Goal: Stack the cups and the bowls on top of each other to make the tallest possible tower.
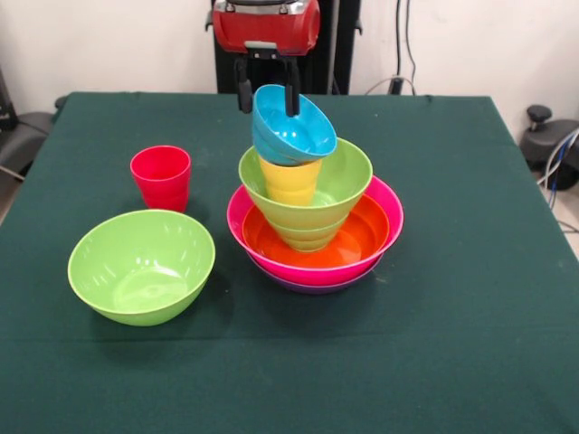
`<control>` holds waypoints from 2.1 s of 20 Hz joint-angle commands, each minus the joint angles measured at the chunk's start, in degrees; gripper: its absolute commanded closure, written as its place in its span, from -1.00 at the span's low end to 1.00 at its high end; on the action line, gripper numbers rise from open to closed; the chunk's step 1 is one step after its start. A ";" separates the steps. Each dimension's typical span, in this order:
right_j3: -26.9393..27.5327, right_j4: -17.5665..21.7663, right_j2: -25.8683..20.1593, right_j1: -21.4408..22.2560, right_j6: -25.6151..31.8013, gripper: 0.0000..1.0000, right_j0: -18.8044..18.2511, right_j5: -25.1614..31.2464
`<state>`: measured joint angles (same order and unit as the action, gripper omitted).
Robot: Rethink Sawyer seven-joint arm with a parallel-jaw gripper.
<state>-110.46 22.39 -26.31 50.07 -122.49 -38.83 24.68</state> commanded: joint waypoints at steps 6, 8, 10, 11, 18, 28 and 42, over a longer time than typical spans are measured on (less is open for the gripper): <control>-1.53 2.09 -6.45 6.82 12.73 -1.00 -4.54 6.15; -2.07 -0.12 -8.25 9.55 14.04 -1.00 -5.88 8.74; -2.79 -1.90 -10.14 11.83 14.50 -1.00 -7.29 10.45; -3.52 -2.21 -10.85 13.43 14.76 -1.00 -7.87 10.48; -4.71 -5.70 -14.04 17.09 13.74 -1.00 -9.34 14.70; -7.37 -10.37 -18.74 22.55 16.21 -1.00 -14.28 17.86; -5.51 -2.61 -23.28 13.69 17.28 -1.00 -20.68 13.85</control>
<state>-111.85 13.82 -46.56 70.66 -121.92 -59.52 33.51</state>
